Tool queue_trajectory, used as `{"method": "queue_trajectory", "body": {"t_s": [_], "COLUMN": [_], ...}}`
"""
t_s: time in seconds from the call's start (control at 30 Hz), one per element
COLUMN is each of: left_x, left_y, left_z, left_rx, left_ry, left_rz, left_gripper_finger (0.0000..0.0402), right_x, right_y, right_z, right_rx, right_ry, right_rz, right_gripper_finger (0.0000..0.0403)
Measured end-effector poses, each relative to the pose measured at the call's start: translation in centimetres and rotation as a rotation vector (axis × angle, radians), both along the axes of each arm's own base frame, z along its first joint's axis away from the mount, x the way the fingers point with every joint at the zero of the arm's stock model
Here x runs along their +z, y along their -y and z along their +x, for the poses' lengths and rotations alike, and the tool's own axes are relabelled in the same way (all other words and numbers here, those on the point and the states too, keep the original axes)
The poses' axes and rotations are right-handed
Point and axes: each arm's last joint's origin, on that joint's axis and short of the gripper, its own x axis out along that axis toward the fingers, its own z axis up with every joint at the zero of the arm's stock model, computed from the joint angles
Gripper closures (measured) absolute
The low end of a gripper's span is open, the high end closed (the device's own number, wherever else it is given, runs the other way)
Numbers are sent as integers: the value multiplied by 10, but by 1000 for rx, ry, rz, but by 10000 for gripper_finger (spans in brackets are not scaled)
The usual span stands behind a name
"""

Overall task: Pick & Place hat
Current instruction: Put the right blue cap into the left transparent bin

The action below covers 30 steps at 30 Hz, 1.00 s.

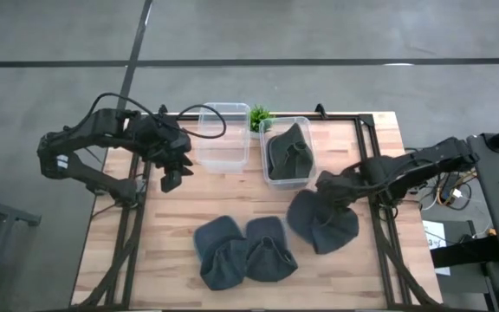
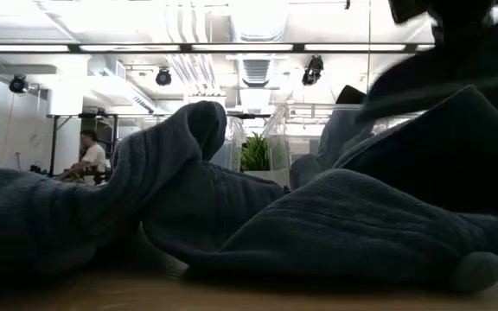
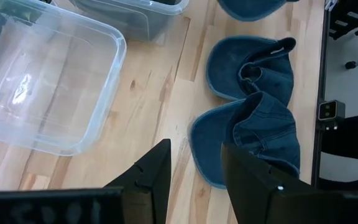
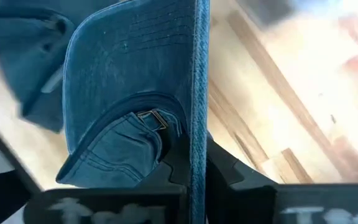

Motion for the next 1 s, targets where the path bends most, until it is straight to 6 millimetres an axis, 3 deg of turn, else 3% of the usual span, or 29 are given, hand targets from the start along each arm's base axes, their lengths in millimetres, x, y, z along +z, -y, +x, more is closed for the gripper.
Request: {"method": "queue_trajectory", "body": {"t_s": [0.23,0.4,0.8,1.0], "left_x": [2,4,23,27], "left_y": [0,0,-2,-2], "left_z": [3,6,26,28], "left_rx": [11,26,98,119], "left_ry": [35,62,344,379], "left_rz": [-6,-16,-84,-90], "left_gripper_finger": [268,268,268,268], "right_x": [57,85,117,138], "right_y": [-3,-3,-3,-3], "right_z": [7,18,79,94], "right_rx": [62,-31,-271,-343], "right_ry": [191,311,540,609], "right_rz": [28,-36,-445,-618], "right_gripper_finger": [393,392,391,391]}}
